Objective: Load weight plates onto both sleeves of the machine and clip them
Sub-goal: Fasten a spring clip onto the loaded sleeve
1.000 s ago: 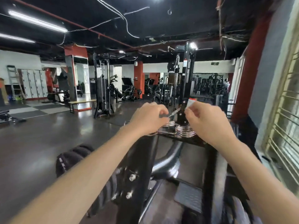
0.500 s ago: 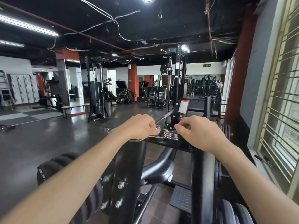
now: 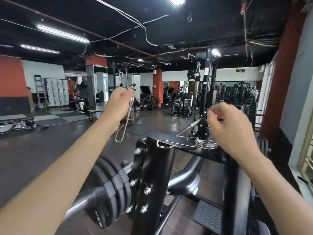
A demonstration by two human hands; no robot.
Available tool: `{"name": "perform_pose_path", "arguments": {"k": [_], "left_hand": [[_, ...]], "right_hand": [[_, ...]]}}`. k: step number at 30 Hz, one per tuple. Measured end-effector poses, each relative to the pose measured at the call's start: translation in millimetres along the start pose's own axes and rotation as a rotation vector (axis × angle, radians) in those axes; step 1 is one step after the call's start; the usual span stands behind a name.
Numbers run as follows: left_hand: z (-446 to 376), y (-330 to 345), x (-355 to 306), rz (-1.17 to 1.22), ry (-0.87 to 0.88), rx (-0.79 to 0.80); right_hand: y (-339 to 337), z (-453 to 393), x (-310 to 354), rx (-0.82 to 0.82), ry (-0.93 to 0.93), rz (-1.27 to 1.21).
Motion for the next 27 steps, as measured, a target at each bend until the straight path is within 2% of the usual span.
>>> {"name": "perform_pose_path", "arguments": {"k": [3, 7, 10, 15, 17, 20, 22, 25, 27], "left_hand": [[12.7, -46.5, -10.6, 0.524, -0.087, -0.068], [41.4, -110.9, -4.1, 0.913, -0.207, -0.166], [68.0, -159.1, 12.5, 0.988, -0.329, -0.242], [122.0, -238.4, 42.0, 0.832, -0.507, -0.367], [146.0, -260.1, 42.9, 0.780, -0.559, -0.370], [169.1, -285.4, 34.9, 0.829, -0.581, -0.338], [177.5, -301.7, 26.4, 0.901, -0.546, -0.335], [188.2, -319.2, 12.8, 0.995, -0.490, -0.245], [195.4, -328.3, 5.1, 1.033, -0.463, -0.177]], "right_hand": [[8.0, -3.6, 61.3, 0.016, -0.101, -0.146], [37.6, 9.7, 134.6, 0.112, -0.157, -0.211], [49.9, 33.4, 180.9, 0.157, -0.186, -0.223], [50.5, 84.0, 259.8, 0.277, -0.163, -0.321], [55.0, 110.7, 292.1, 0.445, -0.115, -0.409], [67.8, 166.2, 341.8, 0.939, -0.030, -0.609], [69.9, 204.4, 369.1, 1.209, -0.052, -0.655], [71.6, 253.1, 397.5, 1.436, -0.098, -0.663], [67.7, 276.5, 409.3, 1.511, -0.072, -0.688]]}}
Point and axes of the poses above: each hand's wrist, its own z-axis away from the middle knuckle, its own y-axis out of the palm, x = y × z, the point moved 6 cm from there along -z, towards the middle knuckle, and after that the axes turned 12 degrees about z, right-handed, at the moved point
